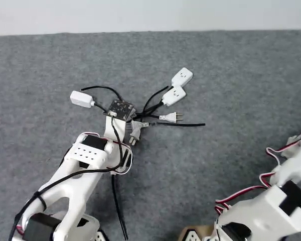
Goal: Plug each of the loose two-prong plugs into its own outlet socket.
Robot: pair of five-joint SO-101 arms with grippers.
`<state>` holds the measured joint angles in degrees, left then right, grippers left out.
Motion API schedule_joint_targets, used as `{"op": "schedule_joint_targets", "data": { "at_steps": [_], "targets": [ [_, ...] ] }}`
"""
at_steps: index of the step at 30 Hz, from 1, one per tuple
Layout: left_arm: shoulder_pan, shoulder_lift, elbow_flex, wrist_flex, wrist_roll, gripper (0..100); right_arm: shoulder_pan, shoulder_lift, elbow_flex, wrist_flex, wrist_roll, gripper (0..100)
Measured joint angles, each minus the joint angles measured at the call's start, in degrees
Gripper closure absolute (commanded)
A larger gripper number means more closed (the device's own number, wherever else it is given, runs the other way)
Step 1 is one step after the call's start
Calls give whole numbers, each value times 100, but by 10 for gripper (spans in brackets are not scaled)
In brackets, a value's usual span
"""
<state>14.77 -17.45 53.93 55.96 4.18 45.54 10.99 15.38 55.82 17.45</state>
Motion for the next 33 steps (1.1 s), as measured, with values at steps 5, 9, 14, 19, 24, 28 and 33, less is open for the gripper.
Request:
{"op": "schedule_joint_targets", "data": {
  "at_steps": [5, 9, 14, 19, 24, 28, 33],
  "targets": [
    [0, 0, 0, 0, -62, 829, 0, 0, 0, 0, 0, 859],
    [-123, 0, 0, 0, -62, 827, 0, 0, 0, 0, 0, 859],
    [-607, 18, 79, 0, -290, 829, 0, 0, 0, 9, 0, 859],
    [-1081, 26, 79, 0, -642, 830, 0, 0, 0, 114, 0, 859],
    [-1591, 26, 79, 0, -914, 830, -26, 0, 0, 114, 0, 859],
    [-1969, 26, 79, 0, -1196, 830, -123, 0, 0, 185, 0, 859],
    [-2312, 26, 79, 0, -1495, 830, -185, 0, 0, 220, 0, 859]
  ]
}}
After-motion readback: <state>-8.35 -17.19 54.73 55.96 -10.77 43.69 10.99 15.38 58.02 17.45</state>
